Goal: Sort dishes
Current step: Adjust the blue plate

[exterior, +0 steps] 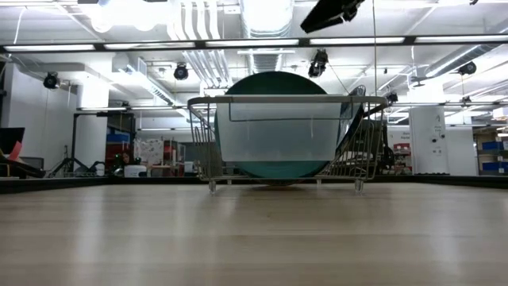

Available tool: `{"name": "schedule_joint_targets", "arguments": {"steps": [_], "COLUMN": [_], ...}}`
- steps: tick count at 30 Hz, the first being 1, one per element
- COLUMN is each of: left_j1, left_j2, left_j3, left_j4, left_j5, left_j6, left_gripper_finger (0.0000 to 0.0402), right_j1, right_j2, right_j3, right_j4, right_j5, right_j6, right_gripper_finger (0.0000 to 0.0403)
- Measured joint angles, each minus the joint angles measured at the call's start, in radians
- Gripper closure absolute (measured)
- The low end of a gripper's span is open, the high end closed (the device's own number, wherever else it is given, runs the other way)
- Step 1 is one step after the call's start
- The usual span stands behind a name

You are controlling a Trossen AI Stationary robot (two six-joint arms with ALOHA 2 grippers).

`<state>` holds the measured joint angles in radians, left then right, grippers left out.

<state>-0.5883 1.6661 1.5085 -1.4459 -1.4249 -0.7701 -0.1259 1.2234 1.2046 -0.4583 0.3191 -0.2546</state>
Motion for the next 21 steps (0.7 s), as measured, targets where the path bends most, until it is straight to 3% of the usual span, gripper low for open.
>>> {"name": "schedule_joint_targets", "arguments": {"steps": [4, 6, 9, 15, 18, 21], "left_j1": [0.006, 0.009, 0.013, 0.013, 0.014, 0.024], "left_j2": [0.000, 0.000, 0.000, 0.011, 0.027, 0.029], "left_j3": [0.000, 0.000, 0.018, 0.001, -0.003, -0.022], "left_j4": [0.054, 0.154, 0.415, 1.069, 1.189, 1.167], "left_j5": [-0.026, 0.016, 0.193, 0.576, 0.656, 0.649], "left_j6": [0.015, 0.071, 0.264, 0.886, 1.054, 1.073], "left_gripper_finger": [0.0112, 0.0112, 0.0112, 0.0112, 0.0112, 0.0112], "right_j1": [0.095, 0.141, 0.215, 0.396, 0.484, 0.560], "right_j2": [-0.010, -0.012, -0.019, -0.074, -0.114, -0.157], "right_j3": [-0.030, -0.033, -0.034, -0.073, -0.133, -0.206], "right_j4": [0.039, 0.050, 0.050, 0.048, 0.101, 0.153], "right_j5": [-0.005, -0.004, 0.021, 0.048, 0.052, 0.133], "right_j6": [0.000, 0.000, 0.000, 0.004, 0.027, 0.053], "right_gripper_finger": [0.0156, 0.0163, 0.0172, 0.0186, 0.0190, 0.0192]}}
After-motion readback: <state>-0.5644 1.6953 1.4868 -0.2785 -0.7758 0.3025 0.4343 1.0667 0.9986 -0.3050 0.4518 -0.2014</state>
